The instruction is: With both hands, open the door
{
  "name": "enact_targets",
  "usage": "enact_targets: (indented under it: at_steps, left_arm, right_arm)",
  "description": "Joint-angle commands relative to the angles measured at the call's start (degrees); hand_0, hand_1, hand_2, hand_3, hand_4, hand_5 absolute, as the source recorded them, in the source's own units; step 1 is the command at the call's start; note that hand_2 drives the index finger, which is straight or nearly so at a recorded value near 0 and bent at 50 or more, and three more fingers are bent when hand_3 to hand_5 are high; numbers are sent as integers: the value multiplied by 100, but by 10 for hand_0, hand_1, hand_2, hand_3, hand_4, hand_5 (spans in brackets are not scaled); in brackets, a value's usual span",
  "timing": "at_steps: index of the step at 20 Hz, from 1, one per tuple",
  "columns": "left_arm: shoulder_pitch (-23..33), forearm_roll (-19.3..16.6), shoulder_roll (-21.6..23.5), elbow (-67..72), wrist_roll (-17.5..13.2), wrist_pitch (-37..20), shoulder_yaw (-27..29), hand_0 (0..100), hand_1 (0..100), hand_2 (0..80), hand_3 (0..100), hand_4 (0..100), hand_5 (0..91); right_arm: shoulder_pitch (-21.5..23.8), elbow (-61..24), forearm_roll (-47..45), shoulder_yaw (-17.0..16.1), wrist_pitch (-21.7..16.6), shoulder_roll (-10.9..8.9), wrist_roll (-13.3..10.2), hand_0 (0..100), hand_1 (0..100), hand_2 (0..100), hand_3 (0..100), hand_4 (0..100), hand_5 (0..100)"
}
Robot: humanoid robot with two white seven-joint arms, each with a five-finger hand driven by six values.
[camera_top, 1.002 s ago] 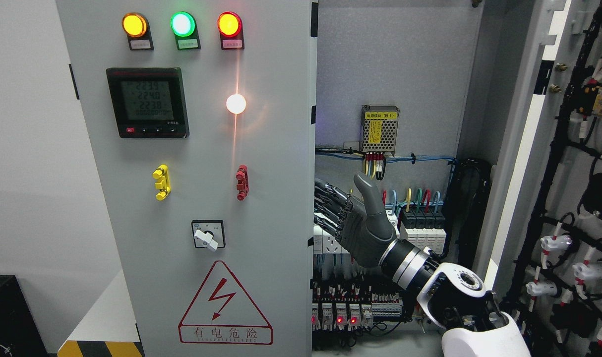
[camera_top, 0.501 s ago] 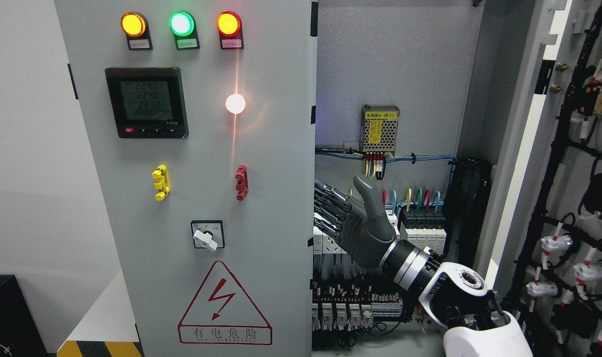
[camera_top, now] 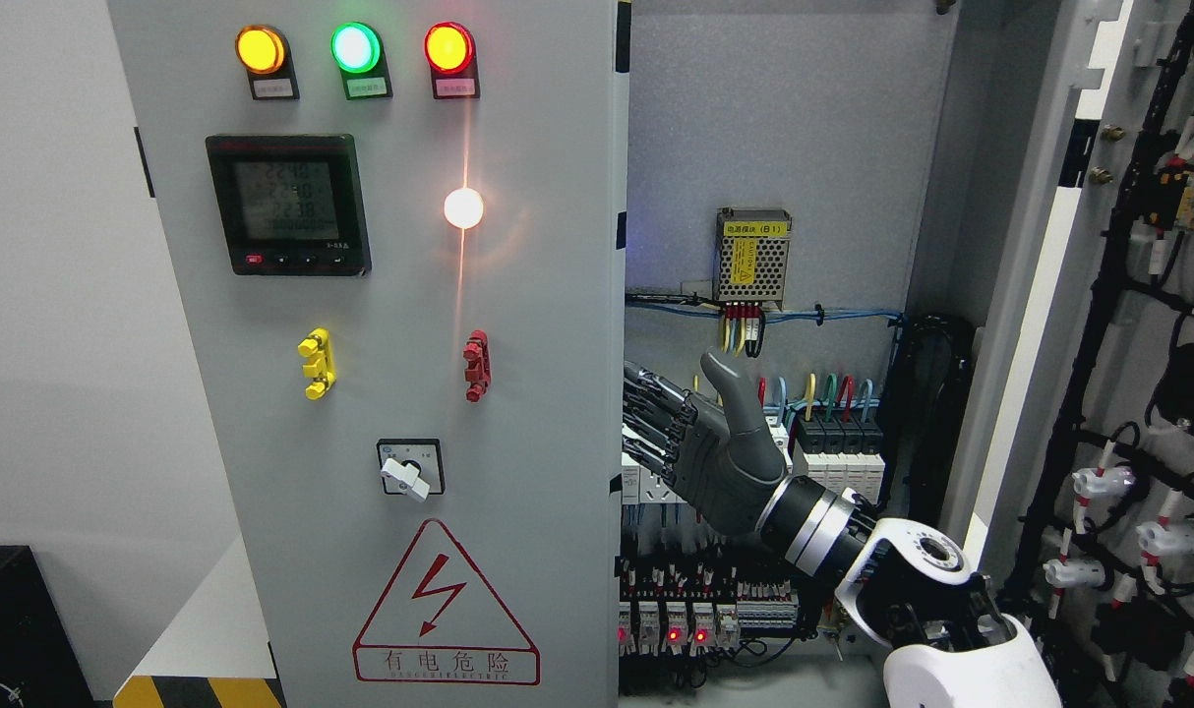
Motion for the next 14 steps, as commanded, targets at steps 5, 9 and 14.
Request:
enact_targets:
  at_steps: [5,9,14]
  left_arm:
    - [2,2,1,0,2,-2,0,0,0,0,0,0,0]
    - [2,2,1,0,2,-2,0,0,0,0,0,0,0]
    - [2,2,1,0,2,-2,0,0,0,0,0,0,0]
  right_arm:
    - [-63,81,-4,29,6,-32,85,0,0,0,0,0,0]
    - [-55,46,-13,29,6,-32,155,0,0,0,0,0,0]
    - [42,-199,-21,73,-12,-189,244,0,0,0,0,0,0]
